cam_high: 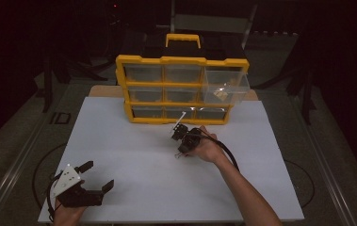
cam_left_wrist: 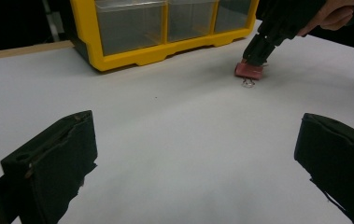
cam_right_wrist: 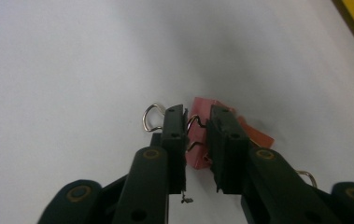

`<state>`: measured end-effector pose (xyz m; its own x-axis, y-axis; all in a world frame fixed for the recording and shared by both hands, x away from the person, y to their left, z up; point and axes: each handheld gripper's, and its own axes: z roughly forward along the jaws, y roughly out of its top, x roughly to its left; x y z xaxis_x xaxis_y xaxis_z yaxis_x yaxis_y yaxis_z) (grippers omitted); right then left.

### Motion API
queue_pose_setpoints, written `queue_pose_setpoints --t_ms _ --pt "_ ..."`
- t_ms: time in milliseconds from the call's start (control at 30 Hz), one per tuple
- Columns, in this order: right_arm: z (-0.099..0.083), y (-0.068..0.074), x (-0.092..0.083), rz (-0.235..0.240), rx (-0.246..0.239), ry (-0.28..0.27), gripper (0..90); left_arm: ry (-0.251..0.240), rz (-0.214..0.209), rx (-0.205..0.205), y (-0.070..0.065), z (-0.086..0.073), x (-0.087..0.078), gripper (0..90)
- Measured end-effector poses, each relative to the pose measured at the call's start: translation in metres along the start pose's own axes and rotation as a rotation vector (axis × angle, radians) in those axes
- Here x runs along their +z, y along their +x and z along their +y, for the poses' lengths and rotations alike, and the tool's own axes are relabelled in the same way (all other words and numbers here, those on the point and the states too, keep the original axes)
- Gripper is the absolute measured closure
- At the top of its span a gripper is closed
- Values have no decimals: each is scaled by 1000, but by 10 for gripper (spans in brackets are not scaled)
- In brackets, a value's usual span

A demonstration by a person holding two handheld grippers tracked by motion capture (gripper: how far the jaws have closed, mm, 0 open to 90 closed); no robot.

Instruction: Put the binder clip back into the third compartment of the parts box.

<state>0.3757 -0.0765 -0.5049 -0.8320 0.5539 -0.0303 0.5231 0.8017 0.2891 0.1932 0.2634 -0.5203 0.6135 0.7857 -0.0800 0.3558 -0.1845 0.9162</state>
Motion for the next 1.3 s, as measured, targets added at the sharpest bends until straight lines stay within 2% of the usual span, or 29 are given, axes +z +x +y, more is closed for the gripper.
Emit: queue_pose_setpoints --t_ms 233,500,633,900,1300 --pt "-4 -8 -7 -19 9 -14 877 5 -2 1 0 0 1 1" --pt "-3 -4 -15 56 15 -45 884 4 -1 1 0 0 1 1" --pt "-2 -5 -24 79 -12 -76 885 2 -2 0 0 0 1 1" --pt "-6 -10 -50 127 -9 -116 885 2 -2 1 0 0 1 1" --pt "-8 -17 -97 161 -42 -142 885 4 -5 2 -1 0 2 1"
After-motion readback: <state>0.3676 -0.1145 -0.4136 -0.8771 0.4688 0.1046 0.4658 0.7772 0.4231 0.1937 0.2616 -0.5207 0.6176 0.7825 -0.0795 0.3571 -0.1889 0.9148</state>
